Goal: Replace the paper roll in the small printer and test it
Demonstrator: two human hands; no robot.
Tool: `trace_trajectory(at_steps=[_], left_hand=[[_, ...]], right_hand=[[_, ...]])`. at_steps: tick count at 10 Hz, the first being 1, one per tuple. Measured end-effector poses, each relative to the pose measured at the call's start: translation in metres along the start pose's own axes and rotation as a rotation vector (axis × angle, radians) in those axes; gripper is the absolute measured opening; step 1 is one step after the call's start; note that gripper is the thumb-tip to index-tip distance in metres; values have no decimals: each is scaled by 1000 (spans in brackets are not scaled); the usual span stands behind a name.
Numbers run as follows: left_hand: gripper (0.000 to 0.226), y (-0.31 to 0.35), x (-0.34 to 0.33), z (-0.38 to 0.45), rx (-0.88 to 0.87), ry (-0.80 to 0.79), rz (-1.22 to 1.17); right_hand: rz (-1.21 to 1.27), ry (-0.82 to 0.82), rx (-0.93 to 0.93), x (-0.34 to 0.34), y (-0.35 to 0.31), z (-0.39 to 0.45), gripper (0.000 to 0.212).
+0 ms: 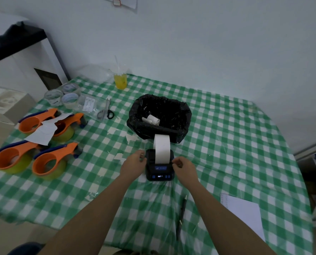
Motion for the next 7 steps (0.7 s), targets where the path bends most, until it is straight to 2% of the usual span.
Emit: trace_trajectory(at_steps=[6,7], left_hand=[[29,7,5,1,-34,39,56],[28,0,0,-1,-31,7,88]], right_hand=[[23,18,15,13,-5,-8,10],[74,8,11,13,-2,-15,7]])
Point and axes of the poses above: each hand's wrist, its own z-axis towards the middle knuckle, its own x-axis out of the back of the hand, y = z × x, the point moved 1 cm from there along z, towards the middle knuckle, and after that the axes turned 4 degrees about y, right-handed, at the moved point
